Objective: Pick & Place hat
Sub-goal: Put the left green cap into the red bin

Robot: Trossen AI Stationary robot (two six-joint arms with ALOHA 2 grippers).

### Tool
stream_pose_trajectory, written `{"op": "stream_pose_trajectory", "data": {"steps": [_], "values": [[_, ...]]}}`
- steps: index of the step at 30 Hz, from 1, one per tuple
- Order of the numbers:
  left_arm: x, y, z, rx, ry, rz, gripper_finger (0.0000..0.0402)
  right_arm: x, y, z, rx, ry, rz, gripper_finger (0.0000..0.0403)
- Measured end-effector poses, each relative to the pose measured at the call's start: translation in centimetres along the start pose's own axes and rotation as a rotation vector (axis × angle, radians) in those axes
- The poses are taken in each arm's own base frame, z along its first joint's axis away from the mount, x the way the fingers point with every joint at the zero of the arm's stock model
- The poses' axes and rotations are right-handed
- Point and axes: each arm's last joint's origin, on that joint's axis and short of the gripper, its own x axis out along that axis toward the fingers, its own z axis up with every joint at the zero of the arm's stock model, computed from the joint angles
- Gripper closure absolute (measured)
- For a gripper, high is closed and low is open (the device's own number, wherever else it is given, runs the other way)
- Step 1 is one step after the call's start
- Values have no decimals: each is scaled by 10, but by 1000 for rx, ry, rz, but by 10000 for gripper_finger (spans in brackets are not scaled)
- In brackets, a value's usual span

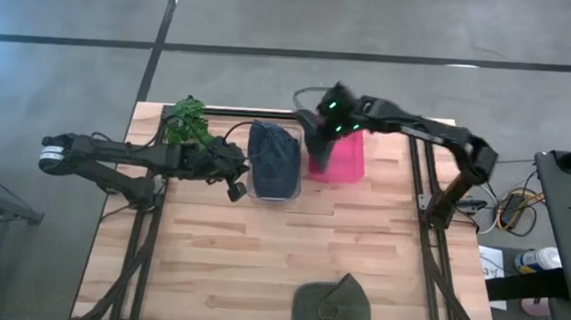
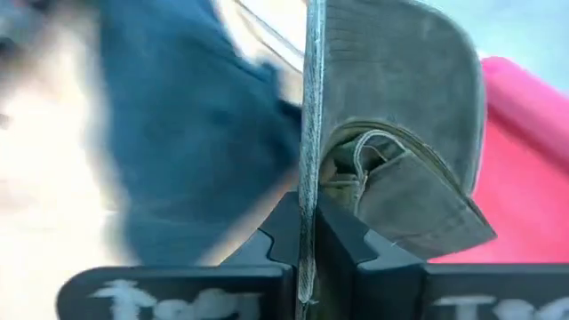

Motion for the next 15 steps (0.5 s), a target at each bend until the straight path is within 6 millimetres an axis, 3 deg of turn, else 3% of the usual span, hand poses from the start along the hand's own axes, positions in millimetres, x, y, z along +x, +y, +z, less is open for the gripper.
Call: {"op": "stream_pose_trajectory", "data": {"steps": [2,6,11,15], "values": [[0,0,1,-2,-5,-2,401,-24,-4,5,91,-32,85,388],[0,-1,1,-1,-9,-9,401,-61,-24,2,272,-115,79,389],[-1,-1,4,-11,-24,-13,401,-76,-46,-17,462,-185,80,389],[-2,-1,5,-34,-29,-16,401,-81,-57,-32,554,-235,226,389]]}}
